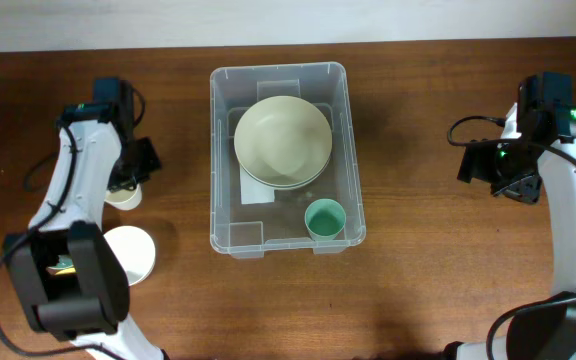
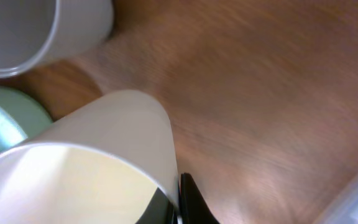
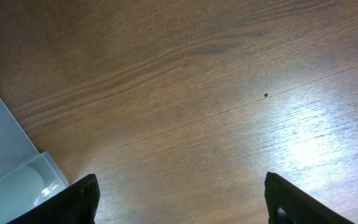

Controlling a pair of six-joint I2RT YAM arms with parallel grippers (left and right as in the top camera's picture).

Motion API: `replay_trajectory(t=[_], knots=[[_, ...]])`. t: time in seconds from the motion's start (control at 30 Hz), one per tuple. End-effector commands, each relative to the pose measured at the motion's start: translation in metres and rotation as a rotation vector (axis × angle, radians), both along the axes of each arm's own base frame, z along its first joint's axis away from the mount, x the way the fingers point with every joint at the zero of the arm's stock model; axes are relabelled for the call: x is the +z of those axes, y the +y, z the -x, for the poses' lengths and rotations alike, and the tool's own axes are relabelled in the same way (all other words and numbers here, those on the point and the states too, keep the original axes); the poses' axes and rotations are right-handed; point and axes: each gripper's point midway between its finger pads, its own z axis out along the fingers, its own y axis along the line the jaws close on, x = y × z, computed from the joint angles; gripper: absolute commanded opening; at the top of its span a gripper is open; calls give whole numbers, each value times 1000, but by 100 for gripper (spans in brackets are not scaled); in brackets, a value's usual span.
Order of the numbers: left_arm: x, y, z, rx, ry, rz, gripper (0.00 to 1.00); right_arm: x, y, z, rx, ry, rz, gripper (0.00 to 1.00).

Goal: Pack container
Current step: 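Move the left gripper back and grasp the cream cup rim, then carry the cream cup into the bin and drop it in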

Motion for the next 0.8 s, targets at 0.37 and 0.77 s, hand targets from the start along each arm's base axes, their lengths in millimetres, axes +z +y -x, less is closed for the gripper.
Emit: replay_trajectory(t=[0.37,0.77], knots=[[166,-268,45,-543,-393,281,0,-2,2,0,0,5,-7,80],[99,-365,96,-742,-168,348,0,-2,2,0,0,5,-7,80]])
